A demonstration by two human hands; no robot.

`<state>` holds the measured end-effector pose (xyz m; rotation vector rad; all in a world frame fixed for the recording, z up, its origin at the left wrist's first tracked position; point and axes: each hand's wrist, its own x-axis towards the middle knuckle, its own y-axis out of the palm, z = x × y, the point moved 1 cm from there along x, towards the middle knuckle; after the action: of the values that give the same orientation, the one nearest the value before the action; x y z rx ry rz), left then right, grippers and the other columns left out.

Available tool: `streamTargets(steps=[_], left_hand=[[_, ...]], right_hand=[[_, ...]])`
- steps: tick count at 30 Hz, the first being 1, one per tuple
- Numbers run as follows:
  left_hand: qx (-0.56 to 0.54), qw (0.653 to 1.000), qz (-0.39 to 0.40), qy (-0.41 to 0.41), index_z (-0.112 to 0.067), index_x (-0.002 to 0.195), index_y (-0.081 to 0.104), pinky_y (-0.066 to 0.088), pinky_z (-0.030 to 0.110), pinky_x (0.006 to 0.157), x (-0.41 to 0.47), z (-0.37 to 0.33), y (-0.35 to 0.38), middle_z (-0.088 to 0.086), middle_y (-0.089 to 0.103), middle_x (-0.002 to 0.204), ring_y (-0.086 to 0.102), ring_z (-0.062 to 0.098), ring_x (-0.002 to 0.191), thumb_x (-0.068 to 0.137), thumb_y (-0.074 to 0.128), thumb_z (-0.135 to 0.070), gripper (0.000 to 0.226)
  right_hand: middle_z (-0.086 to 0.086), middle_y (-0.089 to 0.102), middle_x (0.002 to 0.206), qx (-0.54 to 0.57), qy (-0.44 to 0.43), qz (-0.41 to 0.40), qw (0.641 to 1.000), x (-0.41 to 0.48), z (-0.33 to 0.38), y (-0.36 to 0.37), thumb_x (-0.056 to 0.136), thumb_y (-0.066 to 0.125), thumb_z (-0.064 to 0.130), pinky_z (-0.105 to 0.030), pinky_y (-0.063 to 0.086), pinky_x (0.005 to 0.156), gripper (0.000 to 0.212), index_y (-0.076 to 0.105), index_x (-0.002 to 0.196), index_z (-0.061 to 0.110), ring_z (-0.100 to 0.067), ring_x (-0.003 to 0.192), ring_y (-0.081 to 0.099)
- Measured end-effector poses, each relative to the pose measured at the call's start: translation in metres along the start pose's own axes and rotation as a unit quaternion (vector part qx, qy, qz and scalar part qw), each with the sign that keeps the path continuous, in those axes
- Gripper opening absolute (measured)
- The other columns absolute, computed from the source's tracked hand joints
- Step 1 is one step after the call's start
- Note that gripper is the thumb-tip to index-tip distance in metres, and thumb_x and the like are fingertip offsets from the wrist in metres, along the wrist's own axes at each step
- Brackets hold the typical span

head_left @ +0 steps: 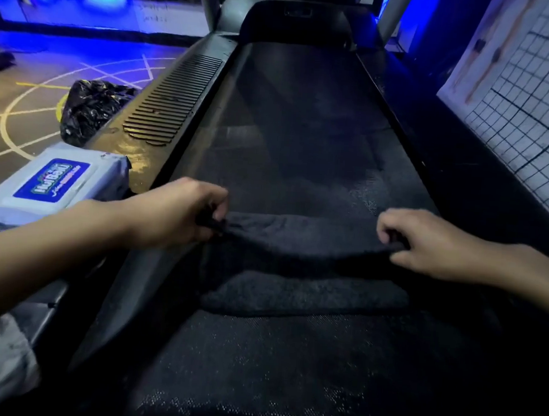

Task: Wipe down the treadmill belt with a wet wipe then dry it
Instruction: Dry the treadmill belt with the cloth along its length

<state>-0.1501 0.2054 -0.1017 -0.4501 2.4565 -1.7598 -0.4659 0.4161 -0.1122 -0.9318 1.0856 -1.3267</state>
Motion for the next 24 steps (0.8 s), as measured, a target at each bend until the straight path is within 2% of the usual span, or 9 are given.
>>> streamTargets(steps=[3, 8, 10, 12, 14, 17, 20, 22, 24], left_hand=[[0.016, 0.993, 0.1, 0.054, -0.036, 0.073, 0.036, 0.033, 0.014, 0.061, -0.016, -0.017, 0.012, -0.016, 0.047, 0.074, 0.043, 0.0, 0.067, 0.055, 0.059, -0.017, 0.035], [0.024, 0.98, 0.197, 0.025, -0.045, 0.078, 0.04, 0.045, 0.029, 0.071, -0.032, -0.025, 0.024, -0.015, 0.051, 0.08, 0.053, 0.01, 0.077, 0.062, 0.052, -0.039, 0.021], [0.047, 0.982, 0.182, -0.009, -0.038, 0.082, 0.05, 0.049, 0.032, 0.081, -0.028, -0.029, 0.018, -0.013, 0.056, 0.086, 0.058, 0.011, 0.086, 0.076, 0.049, -0.06, 0.023], [0.098, 0.992, 0.081, -0.008, -0.033, 0.108, 0.059, 0.043, 0.037, 0.101, -0.025, -0.034, 0.026, -0.004, 0.057, 0.113, 0.054, 0.021, 0.112, 0.087, 0.031, -0.066, 0.048], [0.196, 0.975, 0.092, -0.039, -0.025, 0.152, 0.027, 0.021, 0.042, 0.119, -0.022, -0.043, 0.052, 0.013, 0.025, 0.157, 0.021, 0.03, 0.146, 0.091, 0.007, -0.066, 0.076], [0.242, 0.947, 0.197, -0.081, -0.028, 0.154, -0.014, -0.002, 0.042, 0.122, -0.023, -0.045, 0.078, 0.003, -0.016, 0.162, -0.016, 0.022, 0.149, 0.086, -0.01, -0.063, 0.077], [0.133, 0.982, 0.093, -0.095, -0.028, 0.148, 0.035, 0.023, 0.038, 0.118, -0.012, -0.045, 0.06, 0.003, 0.029, 0.156, 0.024, 0.028, 0.145, 0.09, 0.027, -0.059, 0.066], [-0.042, 0.986, -0.045, -0.152, -0.016, 0.117, 0.062, 0.045, 0.034, 0.098, 0.001, -0.057, 0.05, 0.006, 0.06, 0.117, 0.058, 0.026, 0.11, 0.092, 0.044, -0.047, 0.044], [-0.367, 0.883, -0.068, -0.283, -0.007, 0.107, 0.061, 0.055, 0.041, 0.079, 0.014, -0.076, 0.043, 0.009, 0.065, 0.094, 0.064, 0.026, 0.079, 0.097, 0.048, -0.047, 0.043]], right_hand=[[0.015, 0.051, 0.083, -0.05, -0.027, 0.088, 0.994, -0.022, 0.014, 0.02, 0.07, 0.073, 0.015, -0.018, 0.035, 0.078, 0.037, 0.041, 0.076, 0.033, 0.0, 0.084, 0.047], [0.015, 0.051, 0.101, -0.007, 0.037, 0.236, 0.971, -0.034, 0.023, 0.007, 0.083, 0.073, 0.044, -0.023, 0.042, 0.088, 0.025, 0.052, 0.094, 0.037, -0.001, 0.097, 0.048], [0.014, 0.053, 0.11, 0.08, 0.107, 0.172, 0.976, -0.026, 0.024, -0.001, 0.078, 0.06, 0.07, -0.02, 0.047, 0.082, 0.051, 0.053, 0.115, 0.035, 0.0, 0.094, 0.055], [0.001, 0.056, 0.116, 0.099, 0.239, 0.068, 0.964, -0.011, 0.025, 0.005, 0.082, 0.059, 0.067, -0.024, 0.046, 0.068, 0.068, 0.047, 0.128, 0.018, -0.008, 0.085, 0.058], [-0.017, 0.052, 0.131, 0.072, 0.349, 0.048, 0.933, 0.0, 0.031, 0.018, 0.085, 0.07, 0.055, -0.03, 0.048, 0.076, 0.075, 0.044, 0.133, 0.004, -0.026, 0.103, 0.059], [-0.017, 0.055, 0.127, 0.138, 0.393, 0.033, 0.908, 0.012, 0.041, 0.022, 0.079, 0.083, 0.037, -0.031, 0.048, 0.078, 0.054, 0.053, 0.112, 0.006, -0.028, 0.103, 0.058], [-0.011, 0.061, 0.103, 0.222, 0.411, 0.012, 0.884, 0.017, 0.048, 0.01, 0.076, 0.085, 0.02, -0.027, 0.044, 0.058, 0.041, 0.052, 0.098, 0.008, -0.02, 0.078, 0.056], [-0.01, 0.059, 0.1, 0.225, 0.395, 0.005, 0.891, 0.023, 0.06, 0.003, 0.079, 0.079, 0.018, -0.027, 0.049, 0.063, 0.039, 0.053, 0.107, 0.008, -0.023, 0.085, 0.058], [-0.009, 0.06, 0.093, 0.256, 0.351, -0.015, 0.901, 0.036, 0.087, -0.003, 0.082, 0.074, 0.016, -0.025, 0.048, 0.059, 0.025, 0.055, 0.097, 0.009, -0.023, 0.082, 0.06]])
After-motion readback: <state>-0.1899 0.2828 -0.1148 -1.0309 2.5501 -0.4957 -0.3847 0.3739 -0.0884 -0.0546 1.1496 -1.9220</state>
